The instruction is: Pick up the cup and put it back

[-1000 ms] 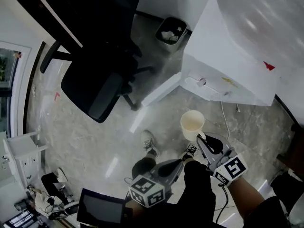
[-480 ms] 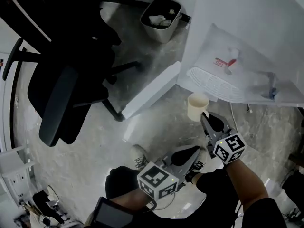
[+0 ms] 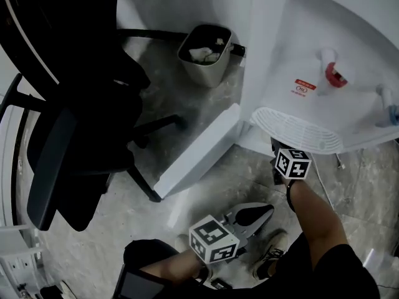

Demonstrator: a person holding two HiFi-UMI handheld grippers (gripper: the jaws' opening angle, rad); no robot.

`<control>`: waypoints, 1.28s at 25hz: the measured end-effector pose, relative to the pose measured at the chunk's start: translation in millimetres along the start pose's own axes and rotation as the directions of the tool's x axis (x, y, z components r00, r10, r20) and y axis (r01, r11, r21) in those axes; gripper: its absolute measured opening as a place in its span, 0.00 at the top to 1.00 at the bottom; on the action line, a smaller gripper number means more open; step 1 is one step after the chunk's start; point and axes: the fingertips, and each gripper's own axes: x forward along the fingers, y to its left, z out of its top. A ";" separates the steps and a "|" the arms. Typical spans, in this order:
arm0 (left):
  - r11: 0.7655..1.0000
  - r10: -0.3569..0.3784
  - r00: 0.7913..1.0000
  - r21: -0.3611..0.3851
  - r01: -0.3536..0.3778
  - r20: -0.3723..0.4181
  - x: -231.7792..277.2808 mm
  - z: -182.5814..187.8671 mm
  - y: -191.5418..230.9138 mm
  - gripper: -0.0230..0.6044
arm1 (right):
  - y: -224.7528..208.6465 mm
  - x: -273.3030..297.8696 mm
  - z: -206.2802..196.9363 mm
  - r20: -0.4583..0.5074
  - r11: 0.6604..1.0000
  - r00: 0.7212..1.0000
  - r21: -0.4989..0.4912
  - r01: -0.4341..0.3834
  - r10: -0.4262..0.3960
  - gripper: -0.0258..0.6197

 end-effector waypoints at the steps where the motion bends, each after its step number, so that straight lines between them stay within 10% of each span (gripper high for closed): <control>1: 1.000 -0.012 1.000 -0.023 0.011 -0.015 -1.5 -8.3 4.7 0.96 | -9.6 8.7 -6.8 -0.002 1.000 1.000 0.021 0.022 -0.022 0.89; 32: 0.982 -0.135 0.987 -0.145 0.121 -0.092 20.4 -28.2 10.0 0.96 | -6.5 41.3 -50.4 -0.044 0.981 0.996 -0.182 0.063 -0.072 0.79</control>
